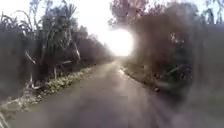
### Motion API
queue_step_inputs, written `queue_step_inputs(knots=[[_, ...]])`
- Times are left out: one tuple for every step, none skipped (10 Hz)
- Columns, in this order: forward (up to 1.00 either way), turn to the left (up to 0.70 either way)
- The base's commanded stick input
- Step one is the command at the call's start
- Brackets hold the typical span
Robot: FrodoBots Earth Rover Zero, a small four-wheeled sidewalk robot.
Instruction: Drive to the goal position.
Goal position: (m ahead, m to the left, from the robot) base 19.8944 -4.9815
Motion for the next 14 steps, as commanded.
queue_step_inputs(knots=[[1.00,0.00],[1.00,0.00],[1.00,0.00],[1.00,0.00],[1.00,0.00],[1.00,0.00],[1.00,0.00],[1.00,0.00],[1.00,0.00],[1.00,0.00],[1.00,0.00],[1.00,0.00],[1.00,0.00],[1.00,0.00]])
